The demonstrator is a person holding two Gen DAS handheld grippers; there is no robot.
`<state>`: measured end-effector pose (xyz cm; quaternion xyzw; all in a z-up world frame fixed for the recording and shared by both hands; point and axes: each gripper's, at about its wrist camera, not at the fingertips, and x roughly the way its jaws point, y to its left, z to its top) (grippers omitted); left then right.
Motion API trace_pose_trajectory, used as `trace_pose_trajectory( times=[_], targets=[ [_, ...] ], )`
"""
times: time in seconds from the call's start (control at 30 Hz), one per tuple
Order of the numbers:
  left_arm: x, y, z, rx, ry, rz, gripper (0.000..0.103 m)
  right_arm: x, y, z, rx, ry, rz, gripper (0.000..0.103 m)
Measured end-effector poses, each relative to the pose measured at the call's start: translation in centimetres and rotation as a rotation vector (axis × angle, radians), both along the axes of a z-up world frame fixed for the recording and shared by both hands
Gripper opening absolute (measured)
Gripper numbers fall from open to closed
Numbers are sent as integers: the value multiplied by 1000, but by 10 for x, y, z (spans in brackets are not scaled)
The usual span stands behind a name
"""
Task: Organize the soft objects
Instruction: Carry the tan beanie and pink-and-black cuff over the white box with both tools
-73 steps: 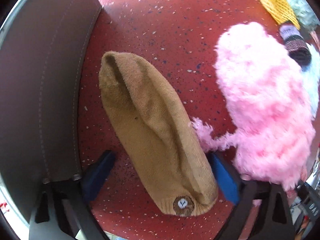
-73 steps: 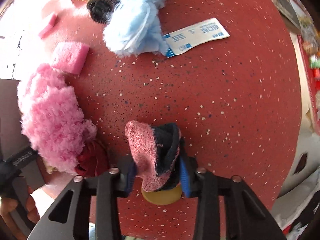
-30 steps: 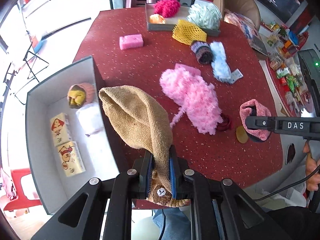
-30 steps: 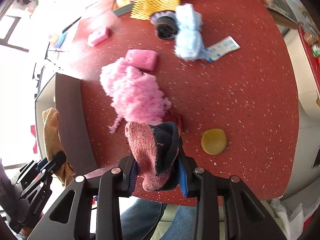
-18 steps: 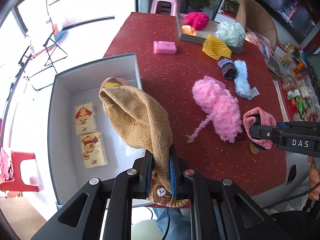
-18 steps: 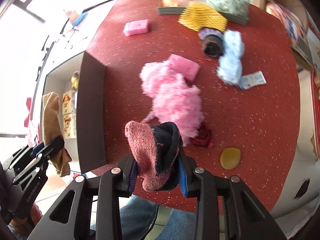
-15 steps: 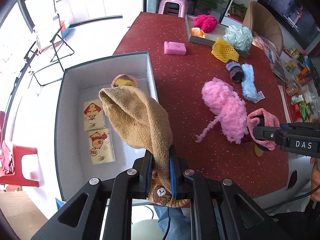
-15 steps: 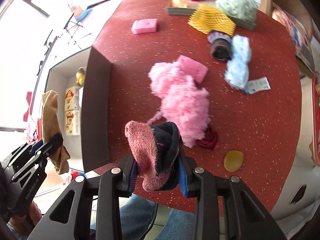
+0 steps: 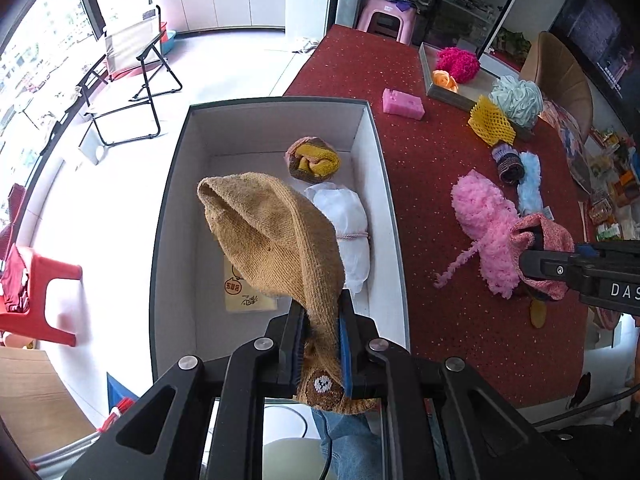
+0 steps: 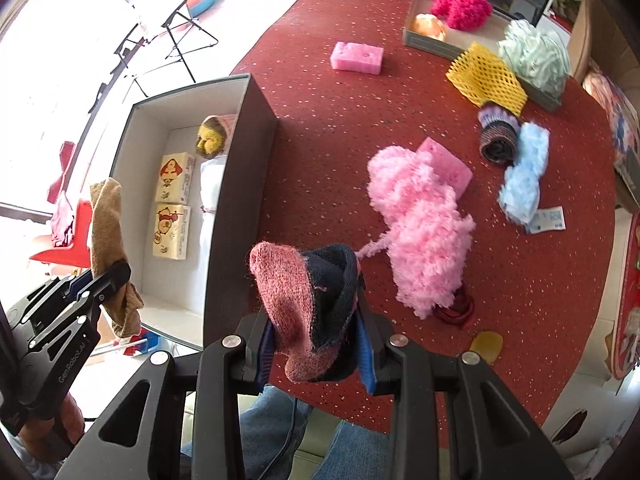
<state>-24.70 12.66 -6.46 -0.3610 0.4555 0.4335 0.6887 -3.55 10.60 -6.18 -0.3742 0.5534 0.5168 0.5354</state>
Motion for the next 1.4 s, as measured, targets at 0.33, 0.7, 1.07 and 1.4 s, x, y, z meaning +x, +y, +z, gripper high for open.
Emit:
trace_pose_trajectory(
  times=[0.33,0.7,1.07,1.4],
  targets=[
    [-16,8,-2,3,-15,38,15,-35,23,5,11,-8,90,37],
    [-30,18,0,21,-30,77,15,-66,44,10,24,-10,168,36],
    [-44,29,-3,24,2,106,15,-94,67,11,50,22,206,37],
    [-38,35,-17,2,19,90,15,-114,91,-3,20,45,220,37]
  ],
)
